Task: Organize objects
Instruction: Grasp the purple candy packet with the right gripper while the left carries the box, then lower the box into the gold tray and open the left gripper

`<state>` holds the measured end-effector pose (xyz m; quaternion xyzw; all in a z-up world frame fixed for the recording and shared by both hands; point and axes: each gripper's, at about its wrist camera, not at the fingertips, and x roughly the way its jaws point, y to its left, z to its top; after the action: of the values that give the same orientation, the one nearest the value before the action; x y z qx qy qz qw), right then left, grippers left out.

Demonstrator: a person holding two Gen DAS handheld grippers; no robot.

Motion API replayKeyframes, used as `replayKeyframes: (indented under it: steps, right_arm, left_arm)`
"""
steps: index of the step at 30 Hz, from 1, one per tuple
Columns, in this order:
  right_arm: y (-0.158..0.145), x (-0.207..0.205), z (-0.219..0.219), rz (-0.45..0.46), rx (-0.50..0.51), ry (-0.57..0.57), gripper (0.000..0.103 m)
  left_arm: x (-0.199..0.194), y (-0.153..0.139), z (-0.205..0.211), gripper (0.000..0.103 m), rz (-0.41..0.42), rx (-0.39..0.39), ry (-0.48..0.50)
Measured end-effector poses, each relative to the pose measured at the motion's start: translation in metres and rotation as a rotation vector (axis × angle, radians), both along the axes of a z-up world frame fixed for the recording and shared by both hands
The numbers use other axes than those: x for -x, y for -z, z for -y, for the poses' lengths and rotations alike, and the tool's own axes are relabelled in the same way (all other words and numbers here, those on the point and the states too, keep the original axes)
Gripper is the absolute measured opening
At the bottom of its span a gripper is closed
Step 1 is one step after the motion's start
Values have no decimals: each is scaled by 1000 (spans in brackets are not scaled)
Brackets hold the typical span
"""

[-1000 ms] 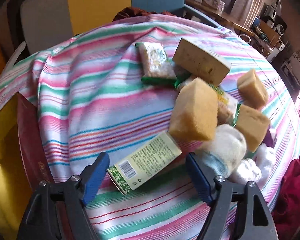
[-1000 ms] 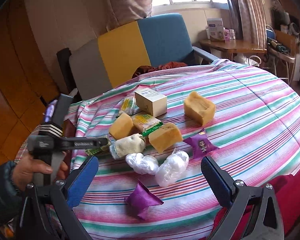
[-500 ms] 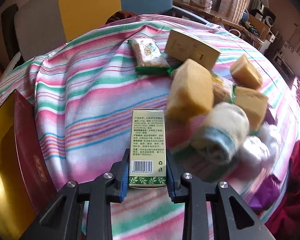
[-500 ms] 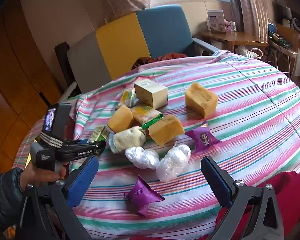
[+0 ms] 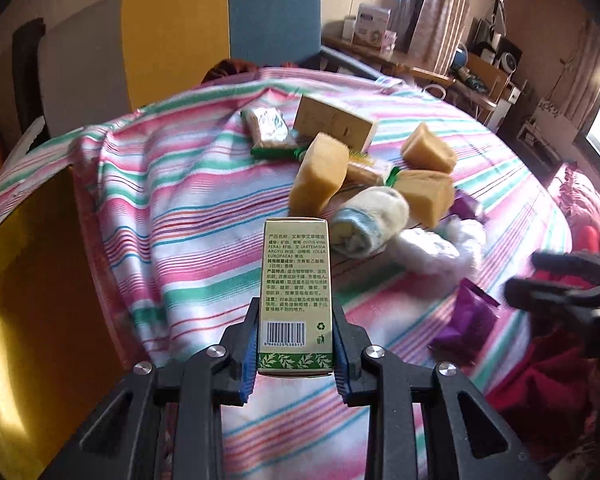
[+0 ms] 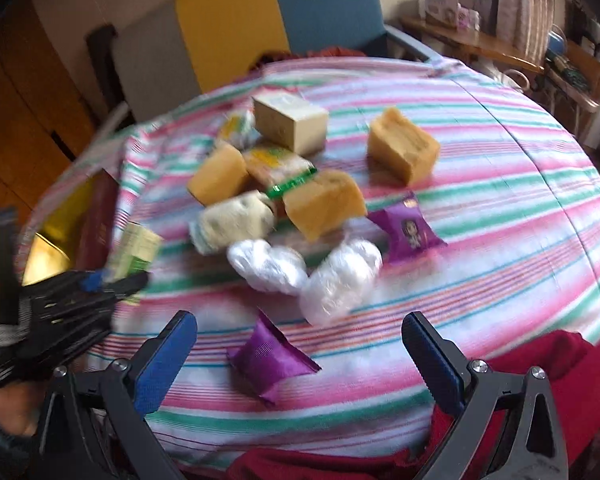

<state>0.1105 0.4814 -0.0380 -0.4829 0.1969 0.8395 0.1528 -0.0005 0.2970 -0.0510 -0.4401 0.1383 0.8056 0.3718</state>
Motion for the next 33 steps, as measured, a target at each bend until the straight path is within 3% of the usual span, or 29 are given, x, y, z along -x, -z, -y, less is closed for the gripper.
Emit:
replayKeyframes:
  steps: [5,9,12,14,18,25,33]
  right_arm:
    - [23,8,12,74,77,67,99]
    - [42,13,15,112,83,153,80]
    - [55,20,27,137,78,104,66]
    - [56,23,43,138,-41,59,50]
    - [57,26,59,126,-125,-9,50]
    - [59,19,56,83,-128,-40,50]
    - [59,17,61,72,-134,-51,50]
  left_arm:
    - [-4,-14,18,30,-15,-42,-12]
    - [-2,-21,39,30,-9,-84,-54]
    - [3,-26,60,30,-11,-107,-98]
    - [6,-28,72,30,-16,-116,-125]
    - [16,-33,105,30,-23,-127,-192]
    - [43,-27,180,30,6,-118,-374]
    - [104,-10,236,30,41,-29,-528]
